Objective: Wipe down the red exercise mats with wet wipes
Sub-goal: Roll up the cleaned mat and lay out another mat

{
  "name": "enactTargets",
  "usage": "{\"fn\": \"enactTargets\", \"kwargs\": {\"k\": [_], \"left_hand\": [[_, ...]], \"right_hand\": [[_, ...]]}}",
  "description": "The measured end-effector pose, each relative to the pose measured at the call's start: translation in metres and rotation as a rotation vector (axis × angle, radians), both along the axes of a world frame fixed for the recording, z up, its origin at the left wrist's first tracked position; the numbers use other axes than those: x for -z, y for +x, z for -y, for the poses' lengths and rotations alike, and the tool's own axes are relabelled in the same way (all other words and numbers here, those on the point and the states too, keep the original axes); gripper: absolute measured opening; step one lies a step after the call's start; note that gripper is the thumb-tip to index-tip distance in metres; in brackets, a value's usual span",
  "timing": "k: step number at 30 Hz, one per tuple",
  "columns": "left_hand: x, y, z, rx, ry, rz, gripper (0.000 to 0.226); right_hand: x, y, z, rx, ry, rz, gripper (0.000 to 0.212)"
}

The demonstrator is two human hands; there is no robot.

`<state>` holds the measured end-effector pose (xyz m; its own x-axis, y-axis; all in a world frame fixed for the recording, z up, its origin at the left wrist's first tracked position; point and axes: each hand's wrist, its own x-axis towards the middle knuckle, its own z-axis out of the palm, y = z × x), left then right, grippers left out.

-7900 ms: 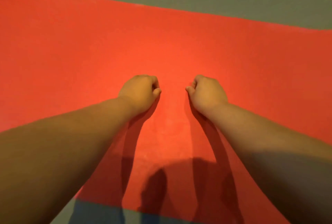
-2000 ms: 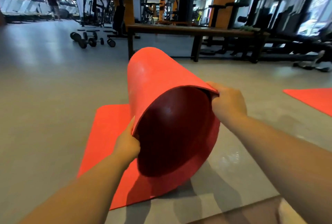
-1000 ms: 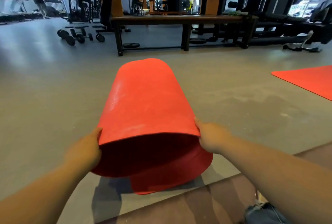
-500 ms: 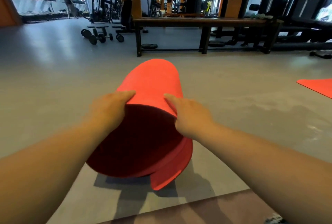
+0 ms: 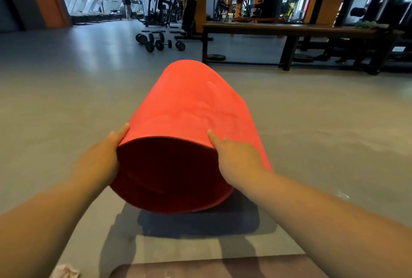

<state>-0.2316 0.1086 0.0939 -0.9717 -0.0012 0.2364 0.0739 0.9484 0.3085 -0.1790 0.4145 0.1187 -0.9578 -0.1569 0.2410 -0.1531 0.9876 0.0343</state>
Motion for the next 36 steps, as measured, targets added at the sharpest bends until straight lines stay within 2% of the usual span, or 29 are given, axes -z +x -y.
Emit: {"fn": "enactTargets", "kwargs": {"k": [4, 8, 12, 16, 22, 25, 27, 30, 33, 36], "left_hand": [[-0.004, 0.001, -0.013, 0.019, -0.061, -0.048, 0.070], [-0.002, 0.002, -0.068, 0.221, -0.111, -0.078, 0.084], [-0.005, -0.002, -0.160, 0.443, -0.253, -0.145, 0.082], [0.005, 0.004, -0.280, 0.749, -0.402, -0.160, 0.059], [0.022, 0.036, -0.415, 0.913, -0.368, -0.060, 0.059], [0.023, 0.036, -0.423, 0.868, -0.289, -0.172, 0.067], [0.026, 0.028, -0.404, 0.774, -0.377, -0.243, 0.073], [0.027, 0.019, -0.362, 0.604, -0.413, -0.222, 0.083], [0.032, 0.013, -0.322, 0.409, -0.263, -0.131, 0.088], [0.051, 0.007, -0.291, 0.223, -0.022, 0.125, 0.079]], "right_hand": [[-0.011, -0.014, -0.012, 0.043, 0.094, -0.040, 0.069], [0.003, -0.010, -0.062, 0.175, 0.135, 0.018, 0.067], [0.020, 0.010, -0.147, 0.392, 0.015, 0.160, 0.064], [0.040, 0.035, -0.217, 0.482, -0.120, 0.152, 0.050], [0.079, 0.069, -0.293, 0.522, -0.127, 0.101, 0.047], [0.084, 0.082, -0.339, 0.646, -0.080, 0.072, 0.044], [0.075, 0.086, -0.364, 0.788, -0.102, 0.100, 0.044], [0.064, 0.086, -0.370, 0.891, -0.175, 0.156, 0.044], [0.059, 0.073, -0.320, 0.692, -0.228, 0.086, 0.057], [0.042, 0.050, -0.250, 0.515, -0.217, 0.014, 0.070]]}}
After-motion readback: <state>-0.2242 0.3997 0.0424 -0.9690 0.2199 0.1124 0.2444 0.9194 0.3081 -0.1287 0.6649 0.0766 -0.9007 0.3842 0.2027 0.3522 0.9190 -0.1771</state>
